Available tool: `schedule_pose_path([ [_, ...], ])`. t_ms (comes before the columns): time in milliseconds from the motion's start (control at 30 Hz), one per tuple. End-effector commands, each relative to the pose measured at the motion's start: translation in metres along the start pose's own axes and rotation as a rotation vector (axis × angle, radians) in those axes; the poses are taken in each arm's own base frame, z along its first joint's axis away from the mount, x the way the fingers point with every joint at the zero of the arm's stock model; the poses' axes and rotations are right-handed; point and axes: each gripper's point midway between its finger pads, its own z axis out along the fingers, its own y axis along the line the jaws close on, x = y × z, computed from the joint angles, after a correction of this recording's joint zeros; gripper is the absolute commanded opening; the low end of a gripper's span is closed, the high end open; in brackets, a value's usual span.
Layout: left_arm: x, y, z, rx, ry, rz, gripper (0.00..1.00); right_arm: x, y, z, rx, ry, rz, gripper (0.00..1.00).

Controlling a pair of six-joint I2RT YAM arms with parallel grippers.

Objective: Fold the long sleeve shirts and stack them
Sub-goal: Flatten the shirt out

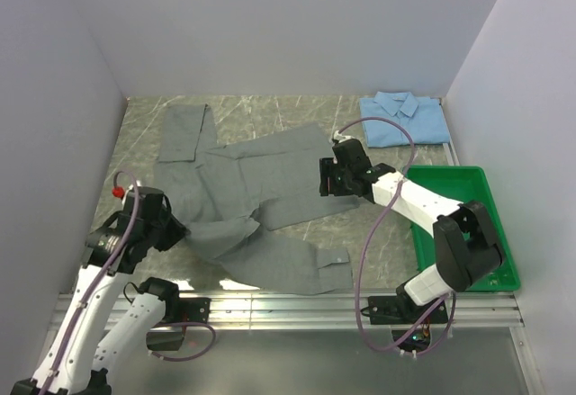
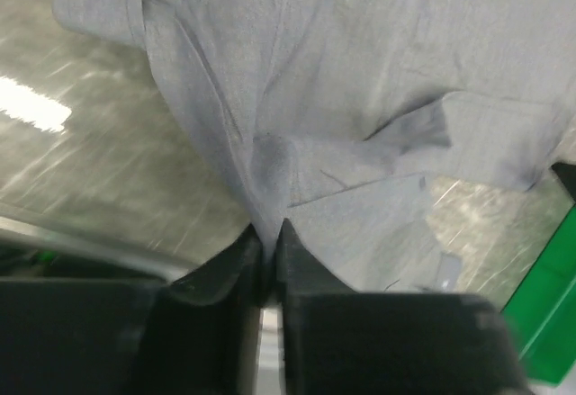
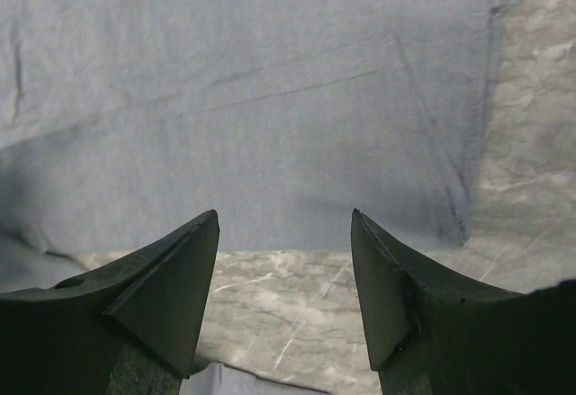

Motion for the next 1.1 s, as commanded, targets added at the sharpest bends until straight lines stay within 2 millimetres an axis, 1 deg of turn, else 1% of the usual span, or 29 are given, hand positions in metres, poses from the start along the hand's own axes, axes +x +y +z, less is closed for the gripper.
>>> schedule_pose_path([
  [0,-0.001,0.014,-0.03,-0.043,-0.005,0.018,0.2,-0.023,-0.005,-0.001,0.033,-0.053,0.001,0.68],
  [67,0.001,0.02,-0.038,-0.062,-0.003,0.021,0.31,-0.022,-0.008,0.003,0.048,-0.042,0.01,0.68],
  [100,-0.001,0.019,-0.043,-0.056,-0.007,0.026,0.49,-0.021,-0.01,0.004,0.053,-0.037,0.015,0.68],
  [167,0.0,0.022,-0.049,-0.065,0.001,0.035,0.55,-0.022,-0.012,0.004,0.06,-0.038,0.014,0.68],
  [200,0.001,0.018,-0.054,-0.036,0.007,0.055,0.63,-0.023,-0.013,0.004,0.064,-0.039,0.015,0.68],
  [233,-0.001,0.014,-0.059,-0.012,-0.001,0.052,0.67,-0.023,-0.013,0.004,0.063,-0.041,0.012,0.68],
  [267,-0.006,0.008,-0.066,0.016,-0.023,0.039,0.69,-0.025,-0.013,0.004,0.063,-0.045,0.011,0.68],
  [333,-0.022,-0.005,-0.072,0.073,-0.093,0.04,0.7,-0.026,-0.014,0.006,0.064,-0.049,0.008,0.68],
  [400,-0.033,-0.016,-0.069,0.099,-0.136,0.052,0.72,-0.024,-0.013,0.01,0.062,-0.037,0.008,0.68],
  [433,-0.042,-0.031,-0.062,0.139,-0.156,0.06,0.73,-0.027,-0.011,0.01,0.056,-0.036,0.01,0.68],
  [467,-0.045,-0.04,-0.056,0.16,-0.157,0.071,0.74,-0.027,-0.01,0.012,0.053,-0.035,0.01,0.68],
  [500,-0.042,-0.043,-0.041,0.157,-0.139,0.088,0.75,-0.026,-0.01,0.013,0.05,-0.027,0.006,0.68],
  [533,-0.05,-0.066,-0.03,0.223,-0.15,0.095,0.76,-0.026,-0.008,0.014,0.046,-0.025,-0.001,0.67],
  [567,-0.053,-0.074,-0.02,0.237,-0.151,0.103,0.76,-0.028,-0.008,0.014,0.042,-0.028,-0.007,0.67],
  [600,-0.052,-0.076,-0.005,0.233,-0.147,0.116,0.76,-0.027,-0.009,0.016,0.044,-0.022,-0.025,0.67],
  [633,-0.056,-0.085,0.013,0.23,-0.138,0.126,0.77,-0.027,-0.011,0.017,0.055,-0.021,-0.032,0.67],
  [667,-0.067,-0.103,0.021,0.277,-0.174,0.136,0.77,-0.028,-0.013,0.018,0.068,-0.021,-0.039,0.67],
  [700,-0.071,-0.109,0.032,0.276,-0.177,0.165,0.78,-0.027,-0.016,0.019,0.084,-0.015,-0.045,0.67],
  [733,-0.069,-0.111,0.058,0.228,-0.136,0.182,0.78,-0.028,-0.021,0.02,0.107,-0.021,-0.053,0.67],
  [767,-0.069,-0.118,0.068,0.229,-0.115,0.2,0.79,-0.028,-0.024,0.02,0.119,-0.02,-0.052,0.67],
  [800,-0.08,-0.134,0.074,0.255,-0.138,0.225,0.8,-0.027,-0.028,0.023,0.138,-0.011,-0.052,0.67],
  [833,-0.077,-0.133,0.101,0.207,-0.09,0.24,0.8,-0.029,-0.03,0.024,0.148,-0.012,-0.054,0.67],
  [867,-0.078,-0.138,0.113,0.201,-0.085,0.251,0.81,-0.029,-0.031,0.026,0.153,-0.007,-0.056,0.66],
  [900,-0.089,-0.152,0.119,0.223,-0.111,0.266,0.81,-0.03,-0.032,0.03,0.157,0.0,-0.059,0.66],
  [933,-0.084,-0.149,0.145,0.181,-0.077,0.276,0.81,-0.033,-0.033,0.031,0.16,-0.003,-0.059,0.66],
  [967,-0.092,-0.159,0.151,0.188,-0.085,0.288,0.81,-0.034,-0.032,0.033,0.153,-0.002,-0.064,0.65],
  [1000,-0.091,-0.163,0.16,0.186,-0.071,0.298,0.81,-0.031,-0.032,0.038,0.148,0.011,-0.074,0.64],
  [1033,-0.087,-0.161,0.182,0.158,-0.043,0.309,0.81,-0.034,-0.03,0.04,0.138,0.01,-0.097,0.63],
  [1067,-0.092,-0.169,0.187,0.166,-0.045,0.316,0.81,-0.034,-0.03,0.042,0.134,0.018,-0.109,0.62],
])
